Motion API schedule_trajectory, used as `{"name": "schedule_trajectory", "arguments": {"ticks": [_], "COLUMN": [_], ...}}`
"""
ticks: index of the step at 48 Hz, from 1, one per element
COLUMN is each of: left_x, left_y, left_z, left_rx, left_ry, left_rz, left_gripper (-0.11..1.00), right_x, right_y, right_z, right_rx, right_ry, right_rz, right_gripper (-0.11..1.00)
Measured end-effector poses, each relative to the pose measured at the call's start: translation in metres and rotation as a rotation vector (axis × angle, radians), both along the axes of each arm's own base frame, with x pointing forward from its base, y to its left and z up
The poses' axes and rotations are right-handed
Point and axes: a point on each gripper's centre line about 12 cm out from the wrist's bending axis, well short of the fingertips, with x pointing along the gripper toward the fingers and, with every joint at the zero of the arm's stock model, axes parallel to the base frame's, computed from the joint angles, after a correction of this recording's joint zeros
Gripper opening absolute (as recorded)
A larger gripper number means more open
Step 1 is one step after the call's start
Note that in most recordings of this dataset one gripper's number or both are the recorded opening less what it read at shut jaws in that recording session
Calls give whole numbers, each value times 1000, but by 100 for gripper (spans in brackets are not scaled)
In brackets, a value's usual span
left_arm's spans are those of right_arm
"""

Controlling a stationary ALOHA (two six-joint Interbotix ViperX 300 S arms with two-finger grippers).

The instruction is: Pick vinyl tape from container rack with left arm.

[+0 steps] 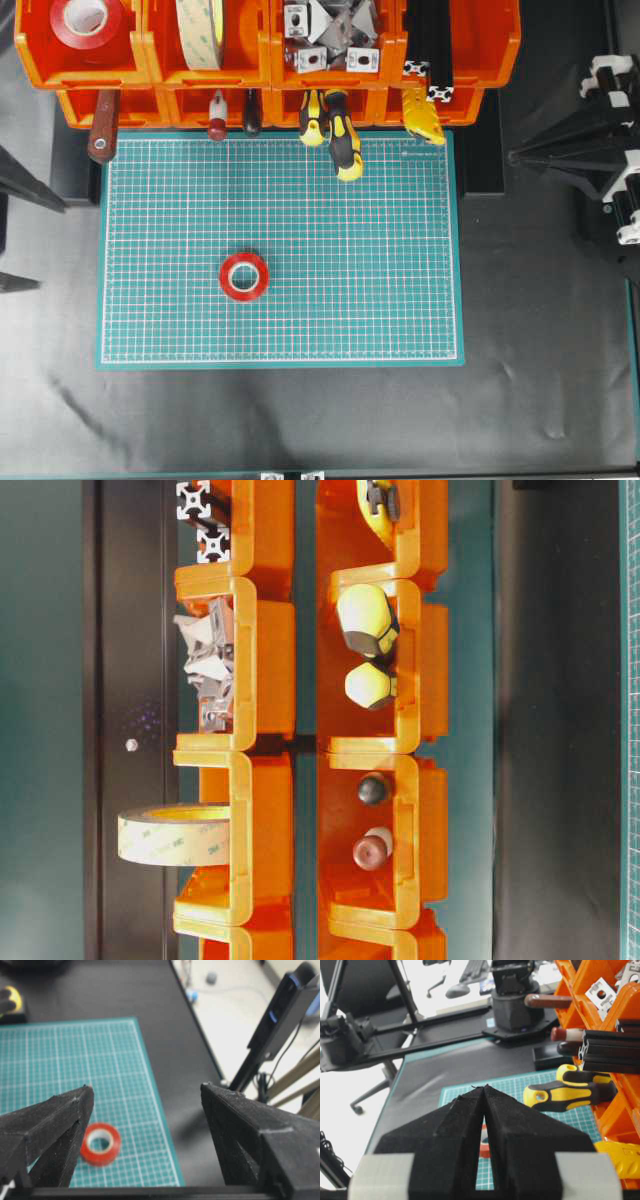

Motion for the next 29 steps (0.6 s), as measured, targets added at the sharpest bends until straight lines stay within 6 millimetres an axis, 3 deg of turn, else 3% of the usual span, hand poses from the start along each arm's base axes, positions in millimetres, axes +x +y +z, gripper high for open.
{"name": "schedule_trajectory", "arguments": {"ticks": [29], "left_x": [-7], "left_y": [7], "left_z": [-2], "left_rx": [-6], "left_ry": [-19], "left_rz": [22], "left_gripper": [82], "right_x": [0], "right_y": [0], "right_z": [0], "right_rx": [2], "right_ry": [0], "right_rz": [0], "right_gripper": [0]}}
